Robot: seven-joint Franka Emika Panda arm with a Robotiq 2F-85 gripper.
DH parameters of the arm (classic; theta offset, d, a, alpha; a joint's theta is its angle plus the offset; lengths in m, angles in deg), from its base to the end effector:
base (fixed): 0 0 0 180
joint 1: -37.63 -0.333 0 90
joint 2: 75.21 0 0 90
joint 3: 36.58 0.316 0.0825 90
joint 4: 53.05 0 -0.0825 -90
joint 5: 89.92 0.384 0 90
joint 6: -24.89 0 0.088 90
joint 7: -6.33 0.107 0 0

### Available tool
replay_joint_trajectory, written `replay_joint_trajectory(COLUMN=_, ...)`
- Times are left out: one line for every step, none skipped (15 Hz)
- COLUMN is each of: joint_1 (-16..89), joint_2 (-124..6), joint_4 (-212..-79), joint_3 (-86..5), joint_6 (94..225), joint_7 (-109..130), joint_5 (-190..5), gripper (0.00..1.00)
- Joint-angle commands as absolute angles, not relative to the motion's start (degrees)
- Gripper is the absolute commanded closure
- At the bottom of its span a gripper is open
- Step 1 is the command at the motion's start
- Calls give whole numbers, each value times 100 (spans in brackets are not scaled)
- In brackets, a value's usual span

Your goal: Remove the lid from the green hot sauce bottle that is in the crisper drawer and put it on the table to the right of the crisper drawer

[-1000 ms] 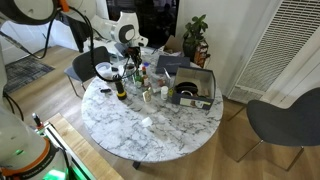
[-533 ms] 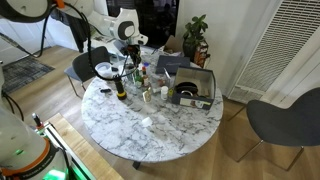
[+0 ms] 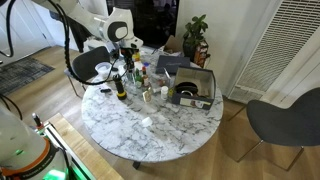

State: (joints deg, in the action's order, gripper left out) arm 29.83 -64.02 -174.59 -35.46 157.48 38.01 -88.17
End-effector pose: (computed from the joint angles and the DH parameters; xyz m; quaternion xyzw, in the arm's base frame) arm 0.5611 0.0885 0.3198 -0.9781 0.2076 0.0057 0.0119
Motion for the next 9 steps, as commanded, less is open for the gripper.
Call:
replay_joint_trajectory(joint_1=3129, joint_2=-7141, joint_4=-18626, joint_3=-3706, joint_6=16213, joint_7=4356, joint_5=-8826, gripper=93)
replay_joint_trajectory(joint_1=3180, joint_2=-7234, joint_4=-18820, joint_3=-3769, joint_6=16350, joint_7=4543, joint_5=-8960, gripper=93)
replay_joint_trajectory(joint_1=3264, joint_2=-7291, joint_4=-19012, joint_3=-3829, joint_6=16627, joint_7=4658, joint_5=-9022, gripper=93)
replay_joint_trajectory(joint_1=3348, joint_2=-7326, joint_4=-19162, joint_3=-3881, joint_6=16857, joint_7=4767, joint_5=-9064, gripper=93)
replay_joint_trajectory(joint_1=3427, joint_2=-7292, joint_4=-19251, joint_3=-3948, joint_6=17133, joint_7=4886, joint_5=-9197, gripper=93)
replay_joint_trajectory(joint_1=3495, joint_2=-7223, joint_4=-19305, joint_3=-4011, joint_6=17381, joint_7=5033, joint_5=-9389, gripper=93)
replay_joint_trajectory(joint_1=3555, joint_2=-7129, joint_4=-19332, joint_3=-4077, joint_6=17646, joint_7=5163, joint_5=-9603, gripper=93)
replay_joint_trajectory(joint_1=3608, joint_2=-6966, joint_4=-19309, joint_3=-4125, joint_6=17867, joint_7=5250, joint_5=-9686, gripper=93)
replay_joint_trajectory(joint_1=3638, joint_2=-6834, joint_4=-19294, joint_3=-4176, joint_6=18069, joint_7=5330, joint_5=-9822, gripper=93)
